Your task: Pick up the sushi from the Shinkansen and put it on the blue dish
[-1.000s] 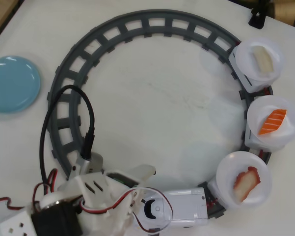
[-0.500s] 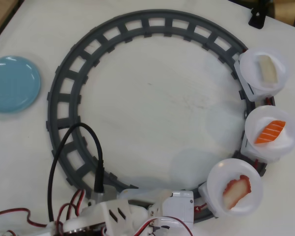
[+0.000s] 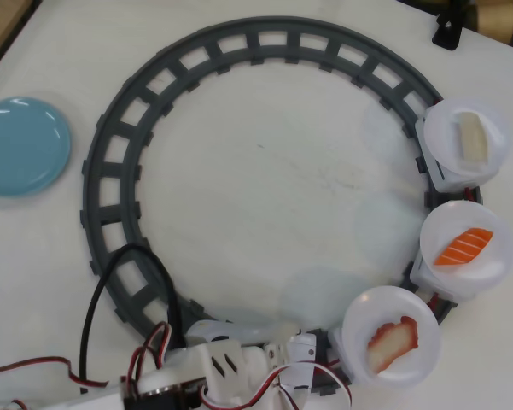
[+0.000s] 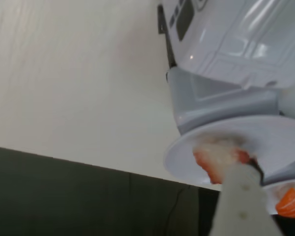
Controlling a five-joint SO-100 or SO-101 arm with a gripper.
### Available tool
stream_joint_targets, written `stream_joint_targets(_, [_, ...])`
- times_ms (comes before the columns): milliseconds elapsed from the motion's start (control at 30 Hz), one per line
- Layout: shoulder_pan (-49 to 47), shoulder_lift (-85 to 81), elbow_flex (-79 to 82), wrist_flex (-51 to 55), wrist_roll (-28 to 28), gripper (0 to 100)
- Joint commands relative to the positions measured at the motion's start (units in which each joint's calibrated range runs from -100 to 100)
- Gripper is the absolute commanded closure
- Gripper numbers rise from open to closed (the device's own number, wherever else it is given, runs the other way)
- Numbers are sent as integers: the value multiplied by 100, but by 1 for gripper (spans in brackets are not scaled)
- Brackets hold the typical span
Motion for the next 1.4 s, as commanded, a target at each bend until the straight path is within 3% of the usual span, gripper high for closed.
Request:
stream_joint_targets(0, [106,-24,-34,-59,383,76])
stream_joint_targets(133, [123,67,-169,-110,760,73])
stream_joint_targets(267, [123,308,-250,-730,796,67])
stream_joint_targets(567, [352,980,-250,-2224,1110,66])
stream_joint_targets(1367, [264,971,2,-1919,655,67])
